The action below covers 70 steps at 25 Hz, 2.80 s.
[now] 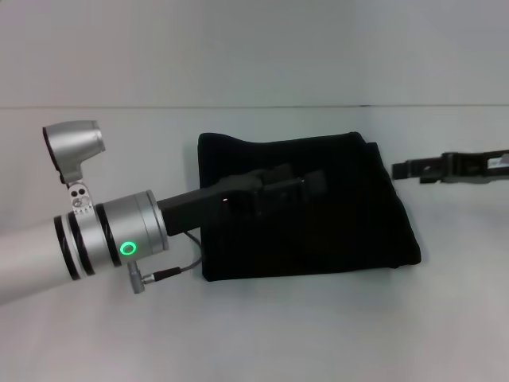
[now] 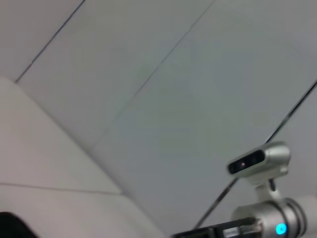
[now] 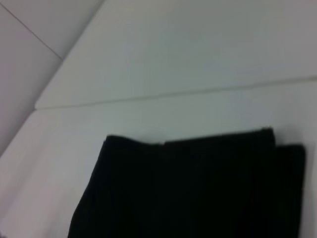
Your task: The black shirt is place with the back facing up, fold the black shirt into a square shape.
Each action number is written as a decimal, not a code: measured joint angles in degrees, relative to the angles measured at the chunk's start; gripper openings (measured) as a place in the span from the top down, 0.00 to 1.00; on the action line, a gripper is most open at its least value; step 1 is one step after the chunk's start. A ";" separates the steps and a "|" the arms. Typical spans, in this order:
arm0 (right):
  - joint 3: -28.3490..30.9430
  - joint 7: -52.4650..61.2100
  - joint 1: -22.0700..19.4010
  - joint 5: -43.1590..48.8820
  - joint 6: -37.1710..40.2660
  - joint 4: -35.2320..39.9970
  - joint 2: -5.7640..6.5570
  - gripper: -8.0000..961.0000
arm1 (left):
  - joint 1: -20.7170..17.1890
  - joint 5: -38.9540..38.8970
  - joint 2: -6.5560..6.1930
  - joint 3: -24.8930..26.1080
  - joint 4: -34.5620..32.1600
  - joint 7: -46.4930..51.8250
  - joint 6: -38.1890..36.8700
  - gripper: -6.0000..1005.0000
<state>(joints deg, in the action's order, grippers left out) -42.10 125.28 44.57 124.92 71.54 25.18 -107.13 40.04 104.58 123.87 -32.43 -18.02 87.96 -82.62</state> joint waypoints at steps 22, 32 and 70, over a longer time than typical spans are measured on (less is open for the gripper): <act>-2.62 0.57 3.77 0.86 -9.52 -6.79 -3.80 0.18 | 2.00 3.70 -0.94 -0.62 -3.94 6.10 9.10 0.06; -2.42 1.04 5.71 0.28 -15.73 -6.76 -8.59 0.21 | 2.18 3.70 -1.17 -0.61 -4.59 5.89 9.94 0.05; 0.62 -6.03 3.88 -4.83 -11.02 1.00 -8.66 0.94 | 2.16 3.69 -1.18 -1.58 -4.38 7.84 11.97 0.05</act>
<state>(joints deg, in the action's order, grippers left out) -41.48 119.25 48.45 120.09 60.52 26.19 -115.79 42.21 108.26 122.69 -34.01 -22.40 95.80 -70.65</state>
